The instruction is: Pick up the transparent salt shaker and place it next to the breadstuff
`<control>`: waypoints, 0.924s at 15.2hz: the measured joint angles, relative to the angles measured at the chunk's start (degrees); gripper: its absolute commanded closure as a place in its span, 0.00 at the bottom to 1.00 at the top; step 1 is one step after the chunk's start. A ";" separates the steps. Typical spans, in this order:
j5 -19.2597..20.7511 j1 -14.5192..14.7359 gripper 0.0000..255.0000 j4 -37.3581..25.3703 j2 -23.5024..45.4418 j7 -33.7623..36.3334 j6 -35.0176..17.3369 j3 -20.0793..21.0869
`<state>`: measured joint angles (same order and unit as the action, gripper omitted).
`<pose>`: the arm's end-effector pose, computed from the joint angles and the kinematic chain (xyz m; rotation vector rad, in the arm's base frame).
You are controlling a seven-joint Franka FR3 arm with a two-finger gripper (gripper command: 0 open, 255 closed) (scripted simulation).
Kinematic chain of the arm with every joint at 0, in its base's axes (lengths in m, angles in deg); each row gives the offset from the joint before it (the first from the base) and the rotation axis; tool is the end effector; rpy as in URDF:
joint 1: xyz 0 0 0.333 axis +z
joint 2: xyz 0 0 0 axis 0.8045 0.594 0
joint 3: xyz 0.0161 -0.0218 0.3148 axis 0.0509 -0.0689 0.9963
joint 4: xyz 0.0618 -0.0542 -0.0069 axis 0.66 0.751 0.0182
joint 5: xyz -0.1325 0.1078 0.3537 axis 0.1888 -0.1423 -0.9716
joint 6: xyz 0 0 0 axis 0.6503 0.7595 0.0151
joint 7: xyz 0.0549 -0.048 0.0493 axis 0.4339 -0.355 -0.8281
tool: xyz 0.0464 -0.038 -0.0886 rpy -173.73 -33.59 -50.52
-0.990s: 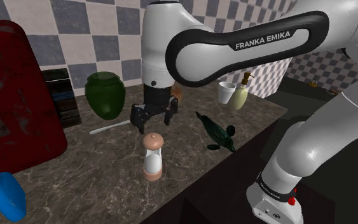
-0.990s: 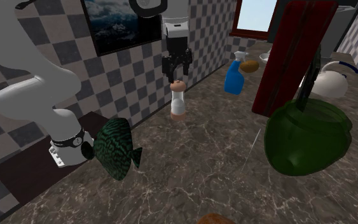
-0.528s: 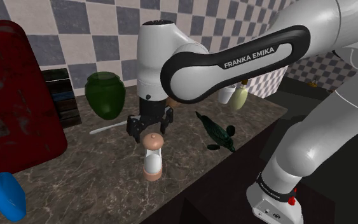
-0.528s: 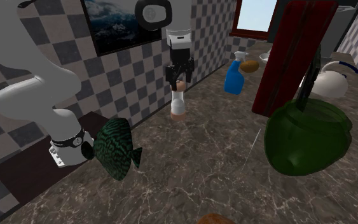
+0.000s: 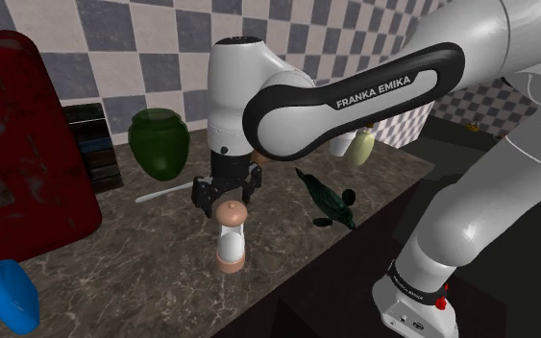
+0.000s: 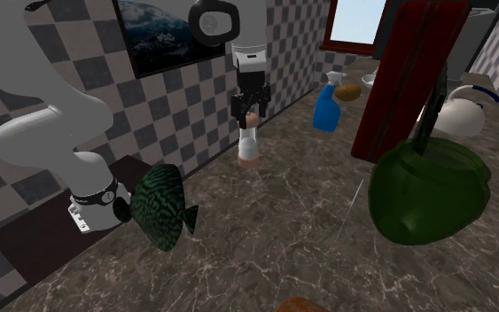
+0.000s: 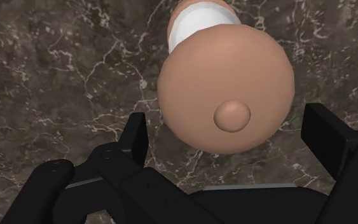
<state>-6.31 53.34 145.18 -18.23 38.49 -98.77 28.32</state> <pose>0.3684 0.3371 0.4558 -3.1245 0.2667 -0.1022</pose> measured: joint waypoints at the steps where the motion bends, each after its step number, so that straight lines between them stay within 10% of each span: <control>1: 0.00 0.00 1.00 -0.04 -0.03 0.00 -0.01 -0.01; 14: -0.29 -0.01 1.00 -1.76 -0.73 -0.46 2.37 -0.52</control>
<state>-6.60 53.33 143.42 -18.96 38.03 -96.39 27.80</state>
